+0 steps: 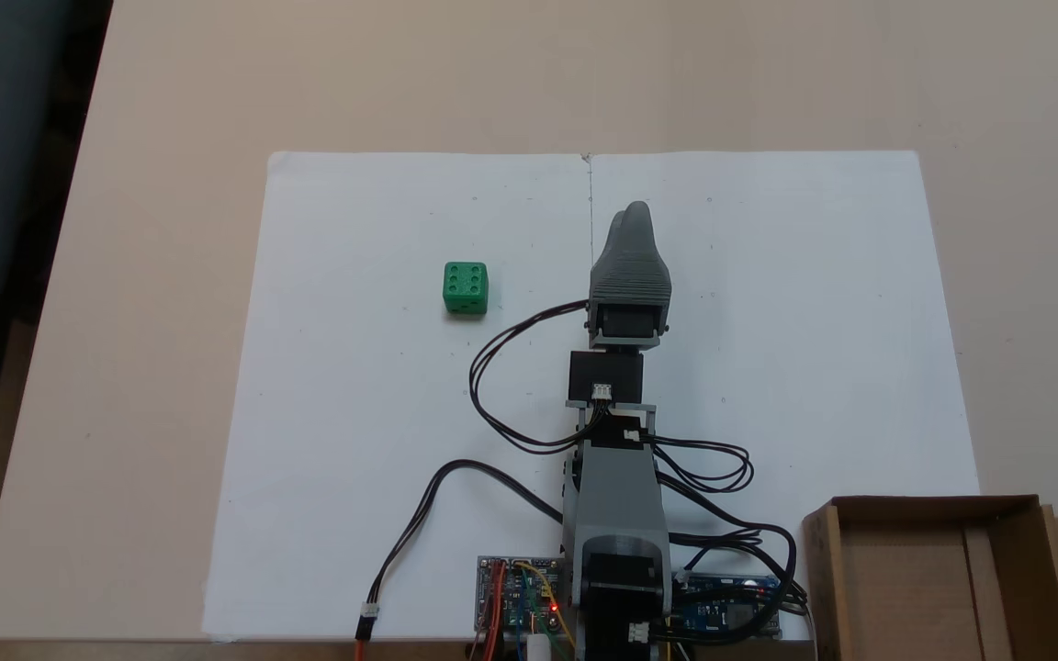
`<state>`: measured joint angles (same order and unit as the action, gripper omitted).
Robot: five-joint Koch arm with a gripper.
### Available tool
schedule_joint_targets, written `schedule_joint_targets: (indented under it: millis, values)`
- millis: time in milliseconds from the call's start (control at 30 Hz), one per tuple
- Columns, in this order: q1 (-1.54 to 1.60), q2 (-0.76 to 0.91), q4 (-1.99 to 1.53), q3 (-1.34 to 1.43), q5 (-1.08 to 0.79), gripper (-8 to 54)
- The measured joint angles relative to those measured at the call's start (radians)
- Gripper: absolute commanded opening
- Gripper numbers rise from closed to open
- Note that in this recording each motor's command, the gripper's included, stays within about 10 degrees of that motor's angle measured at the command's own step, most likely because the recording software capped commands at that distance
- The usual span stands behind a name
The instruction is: Grasp a green dice and put it in the bin.
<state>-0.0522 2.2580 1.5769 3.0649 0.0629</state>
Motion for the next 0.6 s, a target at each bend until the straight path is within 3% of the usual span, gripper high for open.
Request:
schedule_joint_targets:
  millis: [600]
  values:
    - [0.029,0.0,0.028,0.0,0.0,45.2]
